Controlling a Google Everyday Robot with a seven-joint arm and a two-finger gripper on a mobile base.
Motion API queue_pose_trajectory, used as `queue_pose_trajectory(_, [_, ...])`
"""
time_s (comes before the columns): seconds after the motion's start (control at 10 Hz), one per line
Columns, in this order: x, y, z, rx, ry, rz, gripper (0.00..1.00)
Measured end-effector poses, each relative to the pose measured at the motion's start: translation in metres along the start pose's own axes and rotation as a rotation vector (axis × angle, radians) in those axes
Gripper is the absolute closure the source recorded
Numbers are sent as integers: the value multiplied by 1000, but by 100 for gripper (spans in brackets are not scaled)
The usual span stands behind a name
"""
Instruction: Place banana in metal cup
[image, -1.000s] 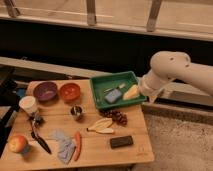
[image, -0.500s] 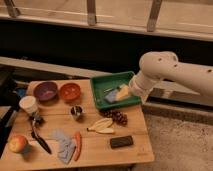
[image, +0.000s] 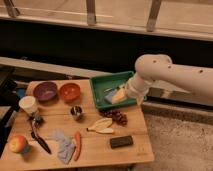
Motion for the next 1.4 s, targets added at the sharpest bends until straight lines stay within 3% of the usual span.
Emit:
queue_pose_trajectory(0.6, [18,52,67,-85,119,-74,20])
queue_pose_trajectory(0.8, [23,66,74,-91,138,-103,20])
queue_pose_trajectory(1.4, [21,67,80,-75,133,-92,20])
